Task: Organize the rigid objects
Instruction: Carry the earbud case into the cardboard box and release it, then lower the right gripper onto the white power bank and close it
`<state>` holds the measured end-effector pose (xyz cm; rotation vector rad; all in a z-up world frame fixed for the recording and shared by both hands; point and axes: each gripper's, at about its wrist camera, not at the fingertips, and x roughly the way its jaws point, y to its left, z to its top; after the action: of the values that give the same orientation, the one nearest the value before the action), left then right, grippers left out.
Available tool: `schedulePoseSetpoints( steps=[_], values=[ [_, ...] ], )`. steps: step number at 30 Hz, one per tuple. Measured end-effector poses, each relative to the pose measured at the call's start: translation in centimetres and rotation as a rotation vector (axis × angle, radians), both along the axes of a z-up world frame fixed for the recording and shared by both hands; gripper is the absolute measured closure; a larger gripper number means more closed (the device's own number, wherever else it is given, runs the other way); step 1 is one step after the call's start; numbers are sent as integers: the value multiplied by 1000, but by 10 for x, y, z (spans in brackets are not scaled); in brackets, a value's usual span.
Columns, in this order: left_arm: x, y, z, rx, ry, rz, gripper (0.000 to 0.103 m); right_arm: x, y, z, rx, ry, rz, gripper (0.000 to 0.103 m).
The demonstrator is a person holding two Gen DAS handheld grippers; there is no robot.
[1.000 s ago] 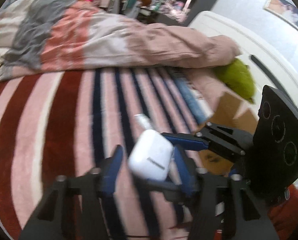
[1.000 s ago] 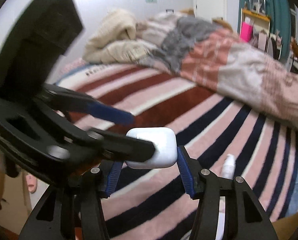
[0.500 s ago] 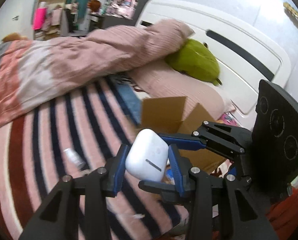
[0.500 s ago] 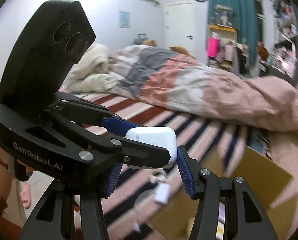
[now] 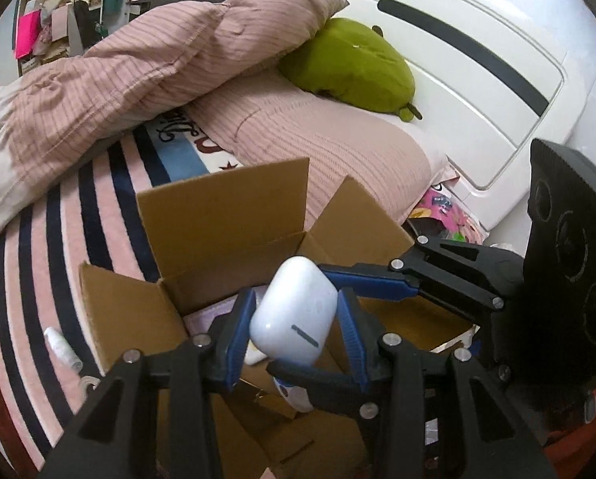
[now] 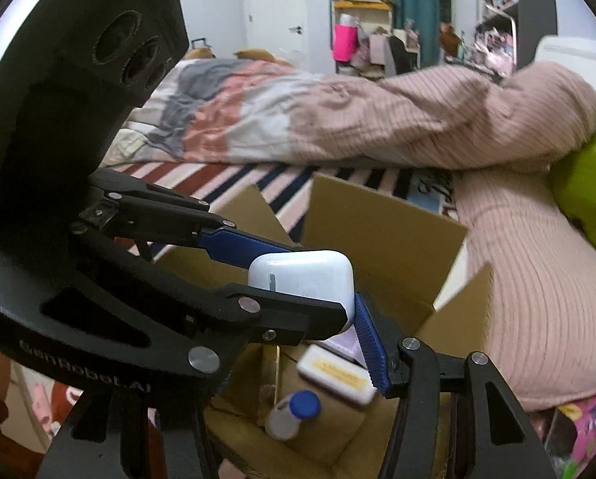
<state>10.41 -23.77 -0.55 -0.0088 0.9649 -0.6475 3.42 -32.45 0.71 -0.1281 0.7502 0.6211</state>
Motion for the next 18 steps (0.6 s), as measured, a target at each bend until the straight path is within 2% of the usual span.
schedulePoseSetpoints(
  steps=[2, 3, 5, 7, 9, 18],
  values=[
    [0, -1, 0, 17, -4, 9, 64, -2, 1, -2, -21, -4, -2, 53],
    [-1, -1, 0, 26, -10, 14, 61, -3, 2, -2, -25, -7, 0, 53],
    [-4, 2, 3, 36, -30, 28, 49, -5, 5, -2, -25, -5, 4, 53],
    [-8, 10, 7, 35, -55, 48, 33, -7, 7, 0, -23, -3, 7, 44],
    [-13, 21, 13, 25, -82, 68, 30, -11, 10, 3, -35, -20, 4, 41],
    [-47, 91, 41, -1, -186, 177, 26, -28, 51, 28, -44, -80, 44, 40]
  ],
)
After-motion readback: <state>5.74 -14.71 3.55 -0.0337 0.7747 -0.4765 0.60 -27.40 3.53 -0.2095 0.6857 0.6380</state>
